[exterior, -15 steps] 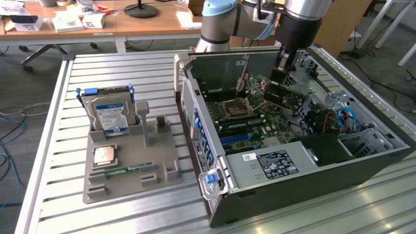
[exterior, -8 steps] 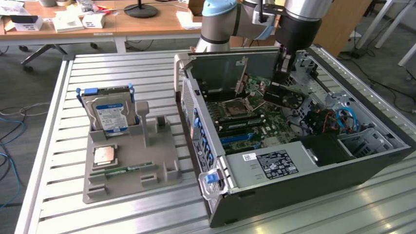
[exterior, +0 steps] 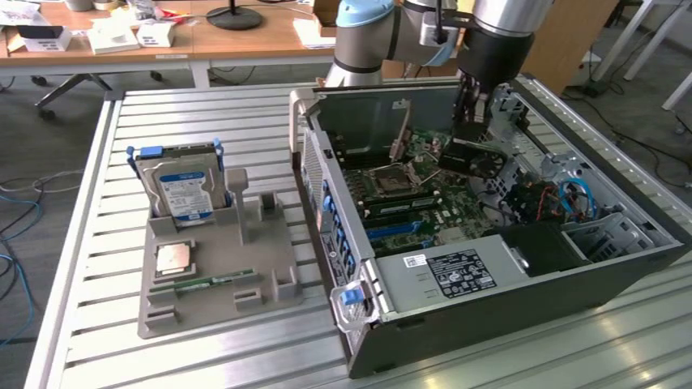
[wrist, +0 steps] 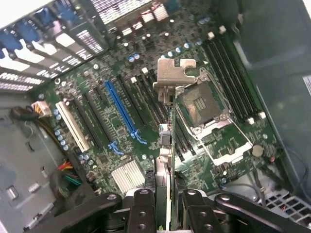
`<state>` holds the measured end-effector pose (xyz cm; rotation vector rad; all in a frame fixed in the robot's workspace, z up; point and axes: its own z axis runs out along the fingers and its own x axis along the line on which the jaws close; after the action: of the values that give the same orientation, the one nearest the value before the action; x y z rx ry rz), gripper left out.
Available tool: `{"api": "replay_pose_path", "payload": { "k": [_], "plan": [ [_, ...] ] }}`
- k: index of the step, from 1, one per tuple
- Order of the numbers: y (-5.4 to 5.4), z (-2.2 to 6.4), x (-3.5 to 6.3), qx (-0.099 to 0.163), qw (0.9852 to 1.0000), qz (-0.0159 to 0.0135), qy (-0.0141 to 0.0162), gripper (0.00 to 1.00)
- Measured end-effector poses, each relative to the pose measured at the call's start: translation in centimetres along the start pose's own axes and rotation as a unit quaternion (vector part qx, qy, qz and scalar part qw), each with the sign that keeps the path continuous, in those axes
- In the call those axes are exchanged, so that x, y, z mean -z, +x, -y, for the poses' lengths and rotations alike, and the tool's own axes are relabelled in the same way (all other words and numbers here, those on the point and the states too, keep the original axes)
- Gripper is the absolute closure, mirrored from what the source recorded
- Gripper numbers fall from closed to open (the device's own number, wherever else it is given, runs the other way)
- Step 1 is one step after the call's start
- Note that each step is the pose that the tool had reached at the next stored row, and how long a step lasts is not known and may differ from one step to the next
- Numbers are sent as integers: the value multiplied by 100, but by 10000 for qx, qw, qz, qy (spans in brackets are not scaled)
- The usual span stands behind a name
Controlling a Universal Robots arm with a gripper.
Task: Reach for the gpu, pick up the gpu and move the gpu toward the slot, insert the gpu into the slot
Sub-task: 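Insert the gpu into the slot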
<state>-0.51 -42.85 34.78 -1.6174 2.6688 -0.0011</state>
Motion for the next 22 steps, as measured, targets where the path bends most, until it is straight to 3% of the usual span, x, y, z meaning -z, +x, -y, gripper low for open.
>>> {"api": "replay_pose_path", "payload": {
  "k": [5,11,15,22],
  "plan": [
    [0,0,-12,425,9991,-7,-1,74],
    [0,0,-28,907,9959,-24,1,74],
    [0,0,-39,1208,9927,-41,6,74],
    [1,0,-56,1773,9841,-62,9,74]
  ]
}}
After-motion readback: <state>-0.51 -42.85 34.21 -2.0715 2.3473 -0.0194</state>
